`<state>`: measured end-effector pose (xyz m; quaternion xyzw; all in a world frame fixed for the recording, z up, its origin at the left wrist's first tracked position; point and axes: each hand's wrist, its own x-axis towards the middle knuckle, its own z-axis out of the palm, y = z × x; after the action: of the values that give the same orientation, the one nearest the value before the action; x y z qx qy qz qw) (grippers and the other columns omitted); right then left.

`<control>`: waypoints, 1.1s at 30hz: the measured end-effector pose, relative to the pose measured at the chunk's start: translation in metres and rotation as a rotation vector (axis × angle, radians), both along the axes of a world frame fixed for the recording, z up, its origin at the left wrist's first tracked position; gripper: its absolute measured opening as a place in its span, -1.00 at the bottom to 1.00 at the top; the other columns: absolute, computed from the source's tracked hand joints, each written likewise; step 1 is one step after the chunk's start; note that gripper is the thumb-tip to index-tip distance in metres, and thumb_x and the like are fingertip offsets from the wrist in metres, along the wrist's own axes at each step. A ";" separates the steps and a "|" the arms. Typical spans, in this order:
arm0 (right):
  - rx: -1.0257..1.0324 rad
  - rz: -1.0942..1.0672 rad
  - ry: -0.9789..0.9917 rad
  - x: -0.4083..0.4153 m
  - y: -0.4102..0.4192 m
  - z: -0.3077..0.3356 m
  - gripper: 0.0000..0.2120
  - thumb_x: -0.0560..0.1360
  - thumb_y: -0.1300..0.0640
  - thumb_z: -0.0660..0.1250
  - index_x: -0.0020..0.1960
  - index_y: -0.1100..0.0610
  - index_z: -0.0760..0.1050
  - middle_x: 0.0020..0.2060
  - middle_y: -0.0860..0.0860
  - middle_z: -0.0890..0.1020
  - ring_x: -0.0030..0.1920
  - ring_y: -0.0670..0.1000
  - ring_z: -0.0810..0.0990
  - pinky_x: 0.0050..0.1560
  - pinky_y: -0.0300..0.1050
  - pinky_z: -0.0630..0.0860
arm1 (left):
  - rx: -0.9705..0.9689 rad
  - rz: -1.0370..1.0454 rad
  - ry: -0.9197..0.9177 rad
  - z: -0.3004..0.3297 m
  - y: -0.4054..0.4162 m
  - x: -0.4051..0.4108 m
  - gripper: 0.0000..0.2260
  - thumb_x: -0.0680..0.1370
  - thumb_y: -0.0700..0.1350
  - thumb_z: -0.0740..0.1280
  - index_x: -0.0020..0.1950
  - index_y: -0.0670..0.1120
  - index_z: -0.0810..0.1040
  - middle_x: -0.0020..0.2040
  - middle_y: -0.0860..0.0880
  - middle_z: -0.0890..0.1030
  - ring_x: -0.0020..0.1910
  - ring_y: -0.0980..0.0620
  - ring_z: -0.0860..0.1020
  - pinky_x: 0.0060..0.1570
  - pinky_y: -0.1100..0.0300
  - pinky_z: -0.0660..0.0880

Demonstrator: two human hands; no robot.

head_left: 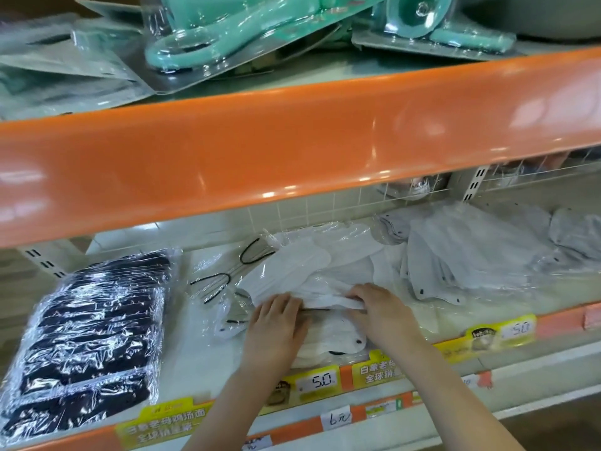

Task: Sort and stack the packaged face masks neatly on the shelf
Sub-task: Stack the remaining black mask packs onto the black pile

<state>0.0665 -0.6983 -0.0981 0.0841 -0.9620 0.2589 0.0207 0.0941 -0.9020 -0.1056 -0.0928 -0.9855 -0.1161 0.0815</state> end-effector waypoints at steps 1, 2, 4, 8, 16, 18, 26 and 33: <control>0.002 -0.003 -0.015 0.000 0.000 0.003 -0.78 0.51 -0.09 0.34 0.07 -0.01 0.50 -0.09 -0.14 0.49 0.01 -0.06 0.50 -0.06 -0.15 0.42 | 0.020 0.010 0.006 0.000 -0.001 -0.002 -0.70 0.48 0.14 0.15 -0.04 0.04 0.61 -0.02 0.10 0.63 -0.05 0.02 0.63 -0.10 0.12 0.54; 0.015 -0.005 -0.016 0.001 0.001 0.004 -0.80 0.52 -0.08 0.33 0.07 -0.02 0.50 -0.10 -0.14 0.48 0.01 -0.06 0.50 -0.08 -0.15 0.42 | 0.041 0.017 0.020 -0.001 -0.002 -0.004 -0.73 0.51 0.13 0.17 -0.04 0.05 0.61 -0.01 0.12 0.63 -0.04 0.03 0.62 -0.09 0.13 0.52; 0.048 0.000 0.023 0.003 0.003 0.004 -0.81 0.53 -0.05 0.31 0.09 -0.01 0.51 -0.07 -0.12 0.51 0.01 -0.04 0.51 -0.10 -0.15 0.41 | 0.094 0.036 0.009 -0.001 -0.003 -0.007 -0.79 0.59 0.07 0.22 0.03 0.03 0.60 0.07 0.12 0.61 0.07 0.02 0.57 0.03 0.12 0.40; -0.017 0.111 0.068 0.012 0.007 0.002 -0.70 0.51 -0.01 0.33 0.23 0.00 0.49 0.10 -0.08 0.54 0.12 0.00 0.49 0.02 -0.07 0.44 | 0.162 0.095 -0.059 0.002 -0.003 -0.017 -0.78 0.64 0.04 0.11 0.05 0.01 0.52 0.04 0.11 0.55 0.13 0.04 0.46 0.03 0.15 0.28; -0.013 0.254 0.306 0.025 0.002 0.023 -0.68 0.34 0.07 0.42 0.07 -0.14 0.50 0.16 -0.09 0.48 0.12 0.02 0.48 -0.09 -0.04 0.51 | 0.252 0.187 -0.153 0.016 -0.002 -0.033 -0.77 0.64 -0.03 0.11 0.02 -0.05 0.54 -0.04 0.01 0.59 0.01 -0.03 0.53 -0.12 0.12 0.40; 0.061 0.283 0.243 0.027 0.003 0.025 -0.69 0.39 -0.03 0.39 0.12 -0.18 0.52 0.28 -0.12 0.39 0.29 -0.02 0.35 0.10 0.04 0.47 | 0.330 0.203 -0.193 0.017 -0.004 -0.040 -0.81 0.62 -0.06 0.17 0.01 -0.01 0.57 -0.04 0.05 0.61 -0.01 0.01 0.55 -0.16 0.15 0.40; 0.306 0.297 -0.233 0.027 0.008 0.027 -0.23 0.40 -0.25 0.38 0.49 -0.08 0.16 0.49 -0.09 -0.01 0.48 0.05 0.01 0.41 0.03 0.15 | 0.418 0.066 -0.322 0.011 -0.010 -0.042 -0.77 0.54 0.07 0.33 0.16 0.06 0.56 0.13 0.12 0.55 0.18 0.11 0.49 0.17 0.09 0.43; 0.397 0.296 -0.117 0.022 -0.002 0.017 -0.32 0.43 -0.22 0.31 0.46 -0.05 0.21 0.38 -0.09 0.21 0.38 0.05 0.19 0.26 0.03 0.29 | 0.222 -0.109 0.002 -0.001 -0.001 -0.011 -0.74 0.45 0.10 0.21 0.03 0.09 0.60 -0.03 0.16 0.62 0.01 -0.02 0.55 -0.09 0.13 0.47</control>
<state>0.0889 -0.6999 -0.0813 0.2112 -0.9708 0.0695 -0.0900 0.0832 -0.9032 -0.1063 -0.1367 -0.9601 -0.2284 0.0859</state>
